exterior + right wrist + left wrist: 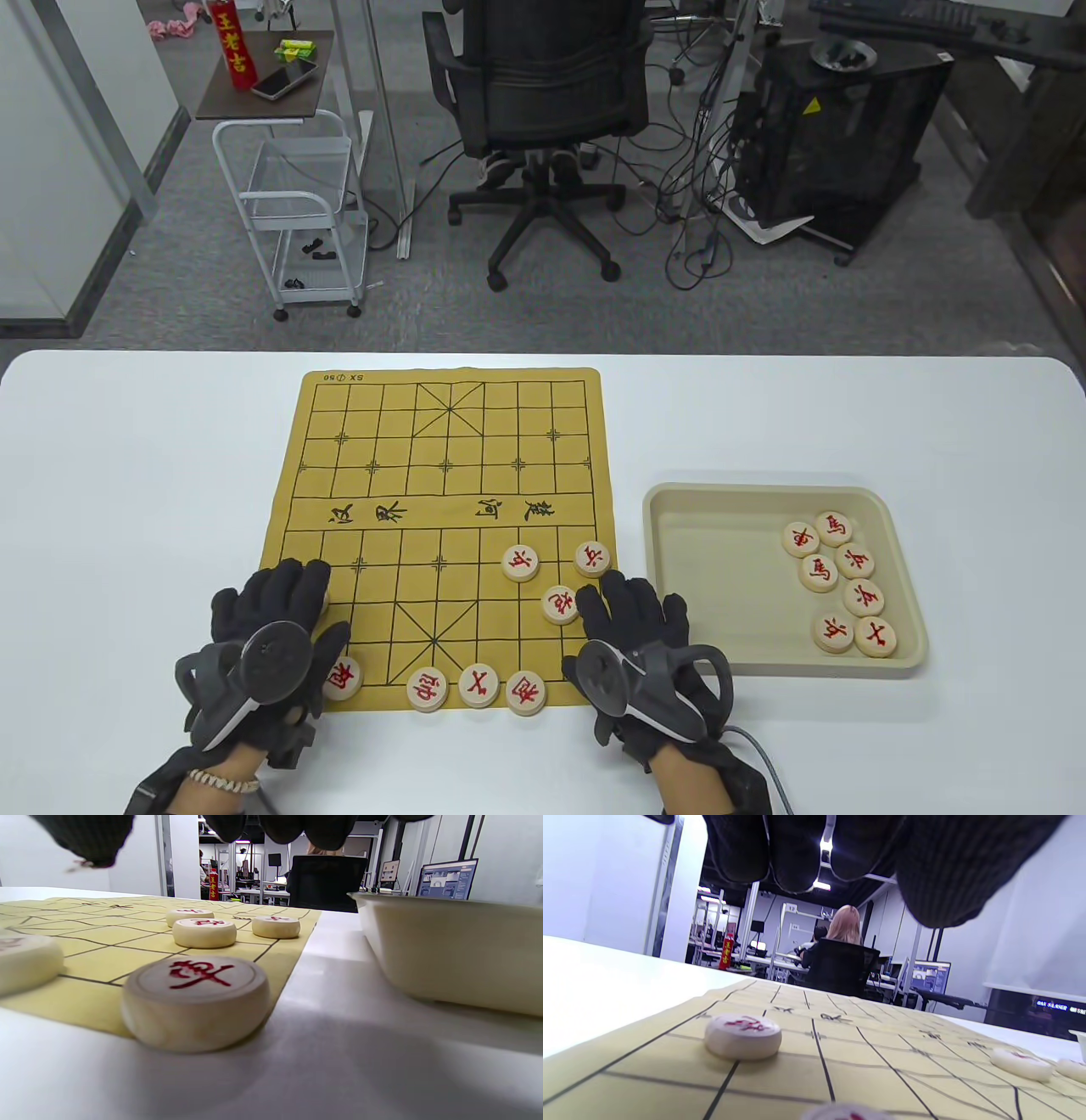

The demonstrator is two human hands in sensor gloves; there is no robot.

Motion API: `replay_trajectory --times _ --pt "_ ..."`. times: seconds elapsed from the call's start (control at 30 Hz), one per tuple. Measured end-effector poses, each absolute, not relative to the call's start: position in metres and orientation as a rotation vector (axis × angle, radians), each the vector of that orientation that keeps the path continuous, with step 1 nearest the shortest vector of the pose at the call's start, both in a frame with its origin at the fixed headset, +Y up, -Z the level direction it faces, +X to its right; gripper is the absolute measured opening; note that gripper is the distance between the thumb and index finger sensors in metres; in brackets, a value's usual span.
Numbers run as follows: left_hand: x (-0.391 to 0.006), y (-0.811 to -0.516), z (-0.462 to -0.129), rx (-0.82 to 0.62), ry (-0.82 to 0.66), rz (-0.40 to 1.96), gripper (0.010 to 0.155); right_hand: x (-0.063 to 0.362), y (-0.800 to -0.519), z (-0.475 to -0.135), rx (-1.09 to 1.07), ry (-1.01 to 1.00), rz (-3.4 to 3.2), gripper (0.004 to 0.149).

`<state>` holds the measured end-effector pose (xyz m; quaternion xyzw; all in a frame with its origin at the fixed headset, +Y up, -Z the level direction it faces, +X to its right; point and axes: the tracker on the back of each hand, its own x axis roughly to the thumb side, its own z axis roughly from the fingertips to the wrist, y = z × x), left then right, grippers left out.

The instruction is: Set up Chinese chess pieces

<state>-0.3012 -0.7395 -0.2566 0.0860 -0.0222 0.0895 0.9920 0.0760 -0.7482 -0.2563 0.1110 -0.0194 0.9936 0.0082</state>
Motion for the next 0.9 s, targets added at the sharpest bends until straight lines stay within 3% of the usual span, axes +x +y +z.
replay_trajectory --times 0.17,0.33,0.57,0.7,0.9 --pt "-0.304 -0.740 -0.255 0.184 -0.038 0.191 0.080 0.096 -0.734 -0.264 0.100 0.026 3.014 0.081" --pt "-0.302 -0.739 -0.255 0.181 -0.055 0.191 0.080 0.146 -0.719 -0.280 -0.259 -0.102 3.074 0.075" --pt "-0.297 -0.739 -0.255 0.171 -0.076 0.177 0.080 0.229 -0.719 -0.302 -0.791 0.199 3.213 0.064" --pt "-0.296 -0.740 -0.255 0.172 -0.084 0.178 0.080 0.258 -0.731 -0.306 -0.886 0.342 3.214 0.060" --pt "-0.296 -0.738 -0.254 0.168 -0.082 0.182 0.080 0.265 -0.744 -0.309 -0.947 0.469 3.204 0.058"
